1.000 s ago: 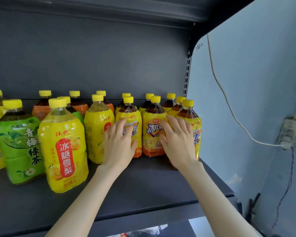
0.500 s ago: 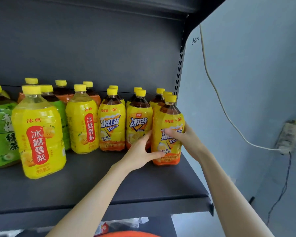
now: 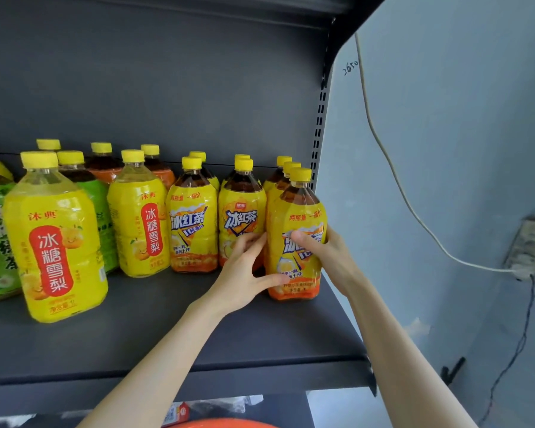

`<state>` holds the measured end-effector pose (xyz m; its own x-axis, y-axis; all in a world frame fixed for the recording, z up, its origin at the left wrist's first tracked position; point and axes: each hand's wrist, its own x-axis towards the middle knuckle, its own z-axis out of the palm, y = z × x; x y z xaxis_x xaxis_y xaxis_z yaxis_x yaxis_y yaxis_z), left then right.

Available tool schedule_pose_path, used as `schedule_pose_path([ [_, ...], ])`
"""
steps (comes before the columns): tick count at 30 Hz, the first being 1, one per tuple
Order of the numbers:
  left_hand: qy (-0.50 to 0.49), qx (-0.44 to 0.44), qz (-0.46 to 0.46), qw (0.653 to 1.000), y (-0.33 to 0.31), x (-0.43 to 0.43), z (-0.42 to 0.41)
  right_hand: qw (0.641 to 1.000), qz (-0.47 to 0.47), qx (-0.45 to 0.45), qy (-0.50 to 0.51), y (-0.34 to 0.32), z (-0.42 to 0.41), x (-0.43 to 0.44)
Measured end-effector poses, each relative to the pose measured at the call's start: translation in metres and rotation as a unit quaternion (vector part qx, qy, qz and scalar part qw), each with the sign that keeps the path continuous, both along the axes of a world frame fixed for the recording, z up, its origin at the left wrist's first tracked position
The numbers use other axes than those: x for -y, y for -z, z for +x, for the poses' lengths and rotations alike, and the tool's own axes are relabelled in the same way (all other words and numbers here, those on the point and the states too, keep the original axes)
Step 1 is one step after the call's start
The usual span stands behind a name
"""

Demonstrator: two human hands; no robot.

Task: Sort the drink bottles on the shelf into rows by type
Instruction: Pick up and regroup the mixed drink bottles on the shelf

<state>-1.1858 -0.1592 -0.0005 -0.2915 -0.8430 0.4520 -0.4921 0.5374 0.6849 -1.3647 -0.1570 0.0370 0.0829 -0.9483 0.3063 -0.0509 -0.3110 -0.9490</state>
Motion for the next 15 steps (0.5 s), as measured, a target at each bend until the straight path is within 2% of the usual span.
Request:
schedule_pose_path([
  [7, 0.011, 0.001, 0.005, 1.0, -0.001, 0.004, 0.0, 1.0, 0.003, -0.008, 0.0, 0.0, 0.001, 0.004],
  [11, 0.052, -0.036, 0.039, 0.997, -0.002, -0.002, -0.002, 0.999, -0.001, -0.037, -0.009, -0.003, 0.001, -0.001],
  [15, 0.051, -0.056, 0.058, 0.995, -0.008, -0.012, -0.007, 0.996, -0.024, -0.087, 0.016, -0.008, 0.002, -0.009],
])
